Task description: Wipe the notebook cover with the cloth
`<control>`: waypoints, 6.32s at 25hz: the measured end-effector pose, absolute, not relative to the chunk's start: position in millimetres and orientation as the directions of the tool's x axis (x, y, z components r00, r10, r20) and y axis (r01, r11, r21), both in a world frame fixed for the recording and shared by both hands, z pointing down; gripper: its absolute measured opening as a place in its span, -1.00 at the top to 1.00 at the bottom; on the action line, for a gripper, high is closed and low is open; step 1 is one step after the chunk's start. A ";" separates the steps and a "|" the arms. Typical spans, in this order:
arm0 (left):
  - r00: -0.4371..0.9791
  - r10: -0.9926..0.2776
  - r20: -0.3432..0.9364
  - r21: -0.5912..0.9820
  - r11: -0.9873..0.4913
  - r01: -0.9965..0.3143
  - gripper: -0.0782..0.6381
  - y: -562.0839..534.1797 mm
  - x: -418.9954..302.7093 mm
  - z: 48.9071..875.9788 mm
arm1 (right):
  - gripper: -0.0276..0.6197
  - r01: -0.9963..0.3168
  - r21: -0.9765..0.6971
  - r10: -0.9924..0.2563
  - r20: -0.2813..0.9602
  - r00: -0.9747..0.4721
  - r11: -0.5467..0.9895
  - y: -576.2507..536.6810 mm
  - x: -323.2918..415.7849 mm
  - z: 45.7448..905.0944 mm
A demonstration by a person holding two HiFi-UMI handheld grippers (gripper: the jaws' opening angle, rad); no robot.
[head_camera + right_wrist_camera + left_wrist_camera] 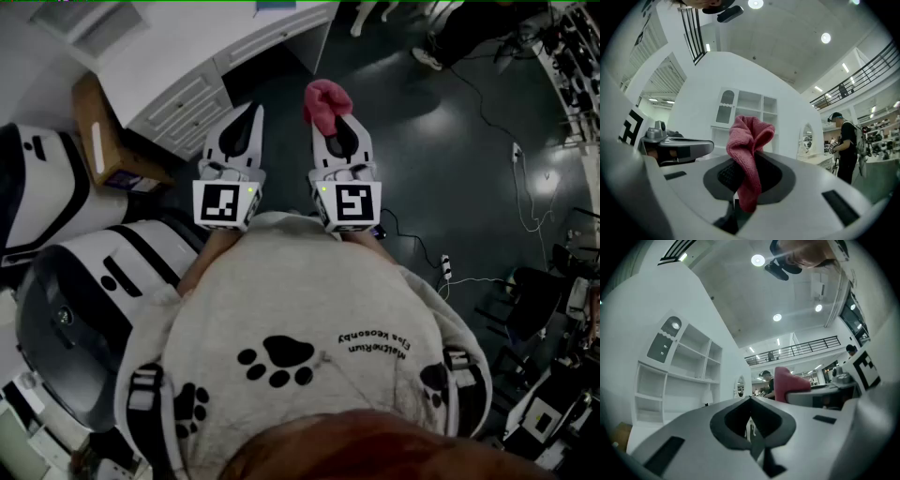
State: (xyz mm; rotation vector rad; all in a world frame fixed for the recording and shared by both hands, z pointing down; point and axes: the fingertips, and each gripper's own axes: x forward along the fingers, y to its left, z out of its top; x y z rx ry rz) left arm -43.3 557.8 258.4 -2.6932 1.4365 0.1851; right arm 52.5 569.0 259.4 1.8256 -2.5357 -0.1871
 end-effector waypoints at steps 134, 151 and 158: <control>0.486 -0.871 0.071 0.058 -0.483 -0.874 0.75 -120.8 -12.4 350.6 | 0.73 -0.778 0.152 -0.791 0.190 -0.582 0.609 -147.3 58.4 337.9; 0.496 -0.839 0.223 0.107 -0.484 -0.868 0.75 -122.8 -13.1 417.0 | 0.73 -0.712 0.193 -0.725 0.354 -0.591 0.675 -178.0 47.9 400.4; 0.488 -0.830 0.270 0.136 -0.469 -0.873 0.75 -119.7 -5.0 441.1 | 0.73 -0.653 0.185 -0.656 0.440 -0.613 0.735 -185.0 49.6 433.9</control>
